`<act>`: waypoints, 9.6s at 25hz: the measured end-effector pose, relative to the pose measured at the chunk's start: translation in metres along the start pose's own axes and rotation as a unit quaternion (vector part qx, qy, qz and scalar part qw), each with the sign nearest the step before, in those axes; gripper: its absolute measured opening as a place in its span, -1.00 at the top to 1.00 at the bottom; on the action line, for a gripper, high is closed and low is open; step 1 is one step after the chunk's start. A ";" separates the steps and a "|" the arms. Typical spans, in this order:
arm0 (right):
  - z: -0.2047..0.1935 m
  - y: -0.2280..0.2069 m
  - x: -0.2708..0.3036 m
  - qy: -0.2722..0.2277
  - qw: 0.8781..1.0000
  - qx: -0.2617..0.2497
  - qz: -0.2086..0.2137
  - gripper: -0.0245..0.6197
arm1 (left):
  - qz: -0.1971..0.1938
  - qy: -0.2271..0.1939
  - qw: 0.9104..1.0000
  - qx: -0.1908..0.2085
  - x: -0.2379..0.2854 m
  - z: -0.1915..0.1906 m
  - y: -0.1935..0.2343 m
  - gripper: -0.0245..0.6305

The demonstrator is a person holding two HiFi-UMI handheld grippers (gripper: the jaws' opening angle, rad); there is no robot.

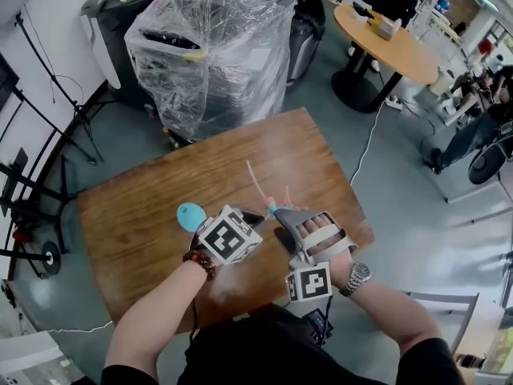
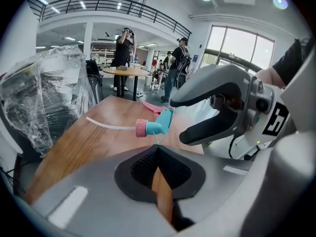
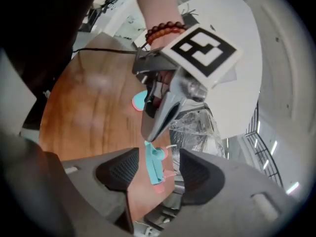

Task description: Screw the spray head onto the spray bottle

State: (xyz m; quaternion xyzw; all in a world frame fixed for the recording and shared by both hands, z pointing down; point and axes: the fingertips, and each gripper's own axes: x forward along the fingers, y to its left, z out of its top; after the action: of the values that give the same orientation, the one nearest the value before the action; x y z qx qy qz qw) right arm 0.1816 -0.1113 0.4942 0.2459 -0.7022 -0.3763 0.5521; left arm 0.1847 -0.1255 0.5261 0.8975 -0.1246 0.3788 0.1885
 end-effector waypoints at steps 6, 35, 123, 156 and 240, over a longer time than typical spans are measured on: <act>0.020 0.003 -0.001 0.020 0.995 -0.098 -0.012 0.15 | -0.025 -0.011 1.000 0.000 -0.027 -0.002 -0.021 0.88; 0.048 -0.015 -0.004 0.042 0.991 -0.126 0.004 0.56 | -0.053 -0.102 0.993 -0.021 -0.095 -0.008 -0.031 0.43; 0.140 -0.029 -0.044 -0.062 0.970 0.039 0.230 0.56 | 0.250 0.125 0.917 0.284 -0.087 -0.122 0.058 -0.35; 0.137 -0.017 -0.050 -0.046 0.965 -0.171 0.195 0.56 | 0.235 0.135 0.912 0.306 -0.095 -0.107 0.034 -0.34; 0.133 -0.021 -0.068 -0.120 0.952 0.112 0.257 0.25 | 0.116 0.029 0.962 0.244 -0.080 -0.112 0.001 -0.29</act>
State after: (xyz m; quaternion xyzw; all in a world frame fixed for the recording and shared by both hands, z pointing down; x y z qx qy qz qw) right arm 0.0702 -0.0381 0.4232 0.0703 -0.8406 -0.1668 0.5106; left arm 0.0592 -0.0712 0.5404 0.8844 -0.1265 0.4425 -0.0780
